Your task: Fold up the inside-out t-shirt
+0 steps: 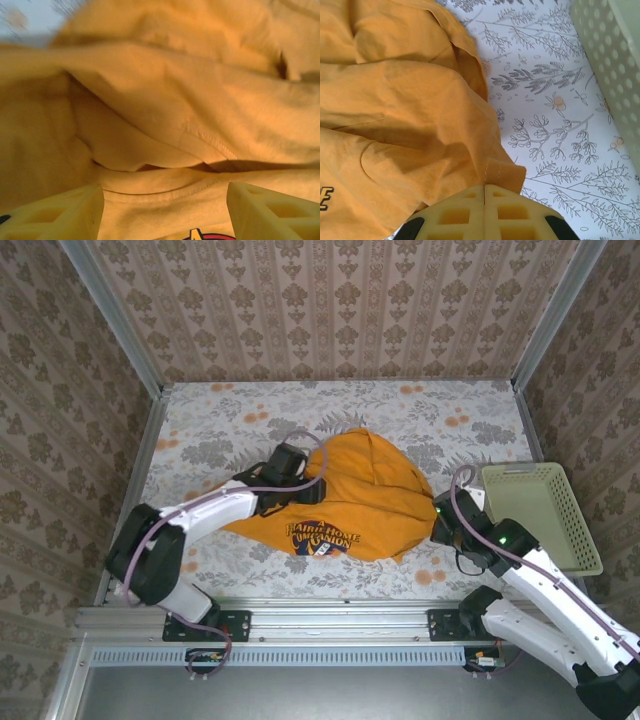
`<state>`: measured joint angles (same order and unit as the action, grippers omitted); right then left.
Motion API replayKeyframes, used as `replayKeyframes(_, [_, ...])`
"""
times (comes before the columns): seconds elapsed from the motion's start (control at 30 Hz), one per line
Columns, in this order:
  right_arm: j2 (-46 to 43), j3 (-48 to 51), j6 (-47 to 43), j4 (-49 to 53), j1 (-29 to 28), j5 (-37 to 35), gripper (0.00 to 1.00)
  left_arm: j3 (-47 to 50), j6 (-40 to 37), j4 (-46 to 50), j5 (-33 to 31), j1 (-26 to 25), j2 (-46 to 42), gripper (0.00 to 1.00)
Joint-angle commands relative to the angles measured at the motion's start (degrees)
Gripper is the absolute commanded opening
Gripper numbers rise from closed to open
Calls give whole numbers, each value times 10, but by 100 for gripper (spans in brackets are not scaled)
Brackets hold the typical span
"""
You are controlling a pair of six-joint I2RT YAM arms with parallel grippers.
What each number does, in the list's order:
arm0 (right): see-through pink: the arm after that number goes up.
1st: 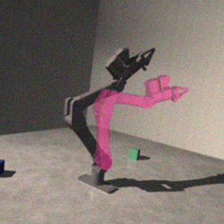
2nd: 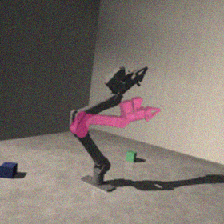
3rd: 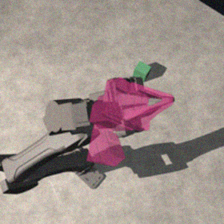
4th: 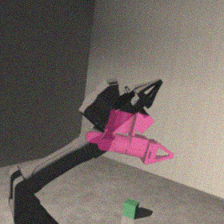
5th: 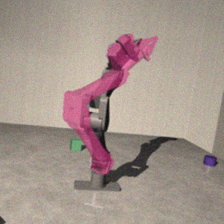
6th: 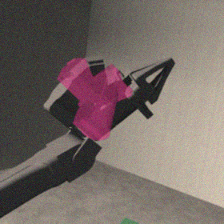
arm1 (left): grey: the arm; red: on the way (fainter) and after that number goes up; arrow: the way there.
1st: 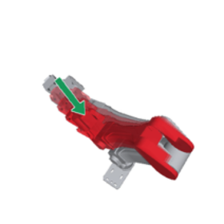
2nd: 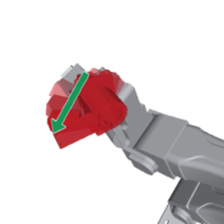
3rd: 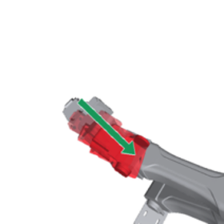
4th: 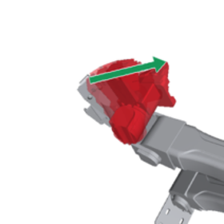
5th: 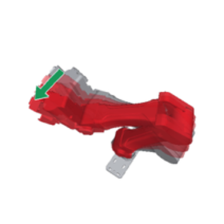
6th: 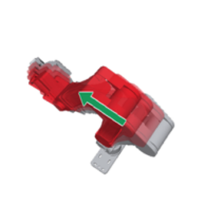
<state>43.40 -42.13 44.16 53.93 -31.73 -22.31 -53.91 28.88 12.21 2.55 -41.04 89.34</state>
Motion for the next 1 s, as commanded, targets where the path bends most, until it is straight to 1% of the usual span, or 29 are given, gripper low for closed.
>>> replayKeyframes(0.0, [10, 21, 25, -21, 4, 9, 0, -40, 43, 24, 19, -31, 42, 67])
replayKeyframes(0.1, [12, 35, 27, -36, 5, 14, 0, -62, 60, 4, 26, -51, 79, 67])
replayKeyframes(0.2, [8, 39, 25, -37, 6, 6, 0, -83, 72, -2, 24, -57, 115, 66])
replayKeyframes(0.4, [0, 40, 17, -36, 8, -1, 0, -105, 76, -21, 15, -50, 158, 65])
replayKeyframes(0.57, [-18, 40, 17, -19, 8, -21, 0, -124, 86, -40, 38, -29, 184, 59])
replayKeyframes(0.73, [-23, 42, 15, -19, 8, -18, 0, -154, 83, -39, 42, -19, 208, 47])
replayKeyframes(0.97, [-29, 33, 8, -8, 8, -35, 0, -184, 72, -28, 38, -3, 219, 16])
